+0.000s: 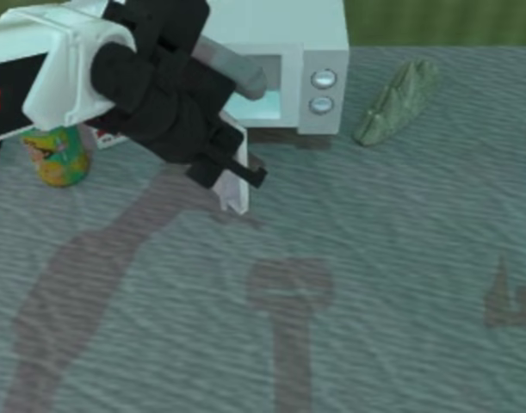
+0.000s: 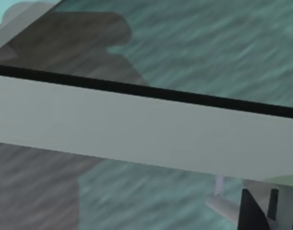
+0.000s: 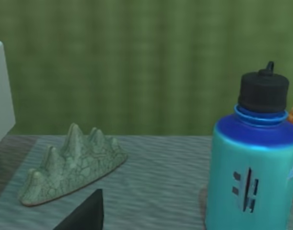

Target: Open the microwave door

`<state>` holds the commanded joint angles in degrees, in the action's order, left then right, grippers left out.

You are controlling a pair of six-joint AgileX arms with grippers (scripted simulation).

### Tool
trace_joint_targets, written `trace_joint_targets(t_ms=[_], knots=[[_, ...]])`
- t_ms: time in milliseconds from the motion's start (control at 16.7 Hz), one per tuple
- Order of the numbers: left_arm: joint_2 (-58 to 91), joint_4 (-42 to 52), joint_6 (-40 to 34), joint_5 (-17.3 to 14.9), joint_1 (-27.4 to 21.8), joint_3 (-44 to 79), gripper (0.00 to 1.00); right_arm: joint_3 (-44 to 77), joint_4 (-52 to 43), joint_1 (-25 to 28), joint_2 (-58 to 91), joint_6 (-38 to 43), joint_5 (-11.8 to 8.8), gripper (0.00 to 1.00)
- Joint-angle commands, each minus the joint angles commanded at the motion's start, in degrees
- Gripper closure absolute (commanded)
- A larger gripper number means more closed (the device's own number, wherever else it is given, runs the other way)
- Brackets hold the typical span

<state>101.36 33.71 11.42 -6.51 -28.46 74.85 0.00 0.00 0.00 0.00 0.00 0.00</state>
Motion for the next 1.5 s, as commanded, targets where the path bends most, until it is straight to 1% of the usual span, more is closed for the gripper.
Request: trace_joint_targets(t_ms=[780, 960, 1320, 1500], knots=[[0.0, 0.0, 0.0, 0.0, 0.0, 0.0, 1.0, 0.0, 0.0, 0.0, 0.0, 0.0, 0.0, 0.0], [-0.34, 0.06, 0.67, -0.76, 0.0, -0.21, 1.0, 0.0, 0.0, 0.0, 0.0, 0.0, 0.0, 0.0], [-2.31, 1.0, 8.04, -4.44, 3.11, -2.59, 1.0, 0.0, 0.0, 0.0, 0.0, 0.0, 0.0, 0.0], [-2.45, 1.06, 8.55, -4.71, 3.31, -2.74, 1.0, 0.0, 0.0, 0.0, 0.0, 0.0, 0.0, 0.0]])
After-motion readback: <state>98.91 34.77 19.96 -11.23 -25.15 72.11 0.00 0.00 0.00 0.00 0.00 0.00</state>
